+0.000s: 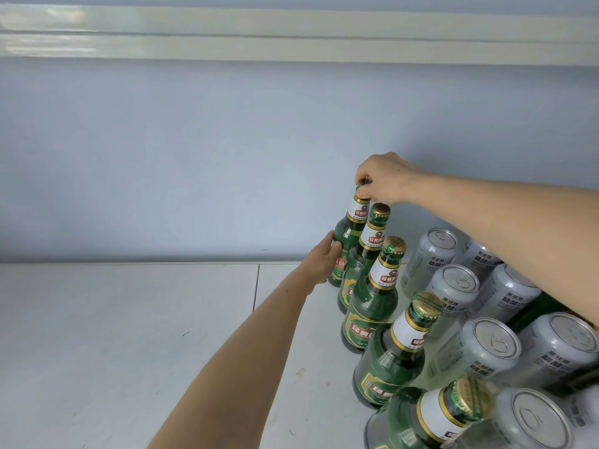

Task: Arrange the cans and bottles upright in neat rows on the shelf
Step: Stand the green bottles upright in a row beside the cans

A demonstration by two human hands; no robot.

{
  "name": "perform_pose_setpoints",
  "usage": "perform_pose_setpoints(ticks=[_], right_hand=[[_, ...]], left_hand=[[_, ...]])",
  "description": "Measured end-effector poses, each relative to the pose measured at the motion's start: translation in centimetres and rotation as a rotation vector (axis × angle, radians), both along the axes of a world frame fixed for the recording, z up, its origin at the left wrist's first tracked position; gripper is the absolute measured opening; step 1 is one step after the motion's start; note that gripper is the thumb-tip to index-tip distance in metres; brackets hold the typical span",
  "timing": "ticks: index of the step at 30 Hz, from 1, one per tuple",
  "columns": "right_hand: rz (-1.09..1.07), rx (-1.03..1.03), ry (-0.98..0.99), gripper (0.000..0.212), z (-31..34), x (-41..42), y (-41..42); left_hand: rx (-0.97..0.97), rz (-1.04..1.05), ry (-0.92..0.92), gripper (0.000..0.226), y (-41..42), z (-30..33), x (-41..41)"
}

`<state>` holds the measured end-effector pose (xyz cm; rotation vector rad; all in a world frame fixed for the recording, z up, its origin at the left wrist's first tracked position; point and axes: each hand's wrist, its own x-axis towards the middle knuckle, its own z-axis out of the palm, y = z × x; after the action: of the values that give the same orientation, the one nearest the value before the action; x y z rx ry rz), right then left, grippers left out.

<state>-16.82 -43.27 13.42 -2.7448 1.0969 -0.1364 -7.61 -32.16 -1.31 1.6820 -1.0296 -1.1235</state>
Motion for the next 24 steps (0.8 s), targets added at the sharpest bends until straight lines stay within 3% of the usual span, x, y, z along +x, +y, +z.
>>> perform_pose_setpoints(ticks=[24], right_hand=[[0.029, -0.059, -0.026, 0.019, -0.5, 0.0, 0.0]], left_hand=[[0.019, 0.039, 0.066, 0.042, -1.1, -1.0, 0.1]])
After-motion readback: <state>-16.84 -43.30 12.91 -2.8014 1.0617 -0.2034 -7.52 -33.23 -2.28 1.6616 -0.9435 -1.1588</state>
